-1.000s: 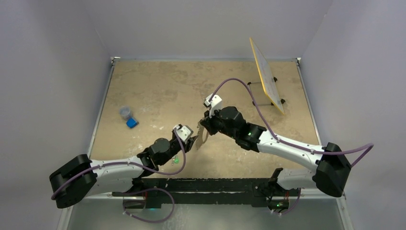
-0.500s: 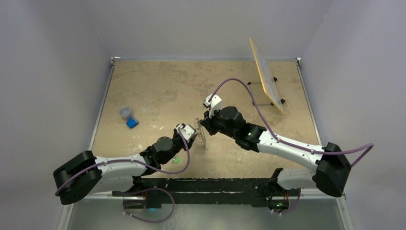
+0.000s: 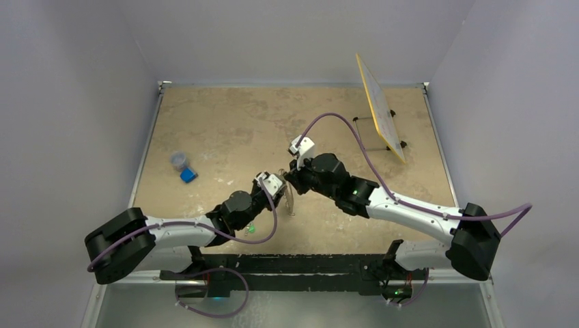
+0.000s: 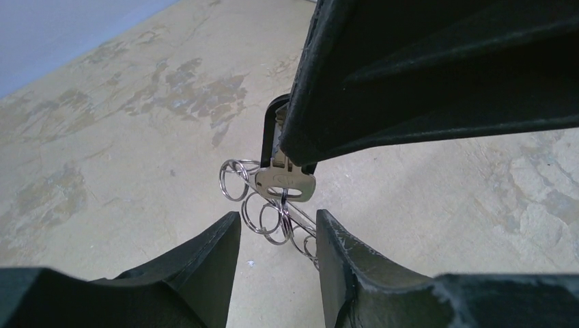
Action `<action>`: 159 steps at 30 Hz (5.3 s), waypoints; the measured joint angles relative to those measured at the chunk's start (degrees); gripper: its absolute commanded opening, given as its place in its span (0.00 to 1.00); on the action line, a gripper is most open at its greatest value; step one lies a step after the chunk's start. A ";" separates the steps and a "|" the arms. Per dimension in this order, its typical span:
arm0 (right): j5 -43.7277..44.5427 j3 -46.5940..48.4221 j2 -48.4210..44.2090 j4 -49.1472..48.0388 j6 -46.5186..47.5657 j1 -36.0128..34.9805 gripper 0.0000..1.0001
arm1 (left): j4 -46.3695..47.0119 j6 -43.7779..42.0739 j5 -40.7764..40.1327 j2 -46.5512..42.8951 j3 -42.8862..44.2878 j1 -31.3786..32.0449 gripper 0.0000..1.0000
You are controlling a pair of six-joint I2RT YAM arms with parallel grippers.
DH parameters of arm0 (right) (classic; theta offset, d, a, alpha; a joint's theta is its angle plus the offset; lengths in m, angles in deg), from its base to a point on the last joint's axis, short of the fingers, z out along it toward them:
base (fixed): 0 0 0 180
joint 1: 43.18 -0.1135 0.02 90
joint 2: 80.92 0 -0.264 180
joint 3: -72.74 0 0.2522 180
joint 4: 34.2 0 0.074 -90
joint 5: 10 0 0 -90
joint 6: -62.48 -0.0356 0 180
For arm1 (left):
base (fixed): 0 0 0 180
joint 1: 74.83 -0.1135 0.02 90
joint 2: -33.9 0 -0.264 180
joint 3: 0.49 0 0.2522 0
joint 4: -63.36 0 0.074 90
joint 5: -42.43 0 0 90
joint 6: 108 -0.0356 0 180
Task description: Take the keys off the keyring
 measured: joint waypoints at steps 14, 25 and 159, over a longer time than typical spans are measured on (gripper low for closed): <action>0.02 0.00 -0.02 0.02 -0.02 -0.44 0.00 | 0.90 -0.09 -1.27 1.97 0.44 0.00 0.00; 0.44 -2.51 -1.33 -0.33 -0.98 0.04 0.00 | 0.79 -0.04 -0.13 -2.29 -1.66 0.00 0.00; 41.55 -6.16 -49.92 -2.99 8.09 7.61 0.99 | -69.55 22.32 -34.53 -48.28 33.14 -13.92 0.99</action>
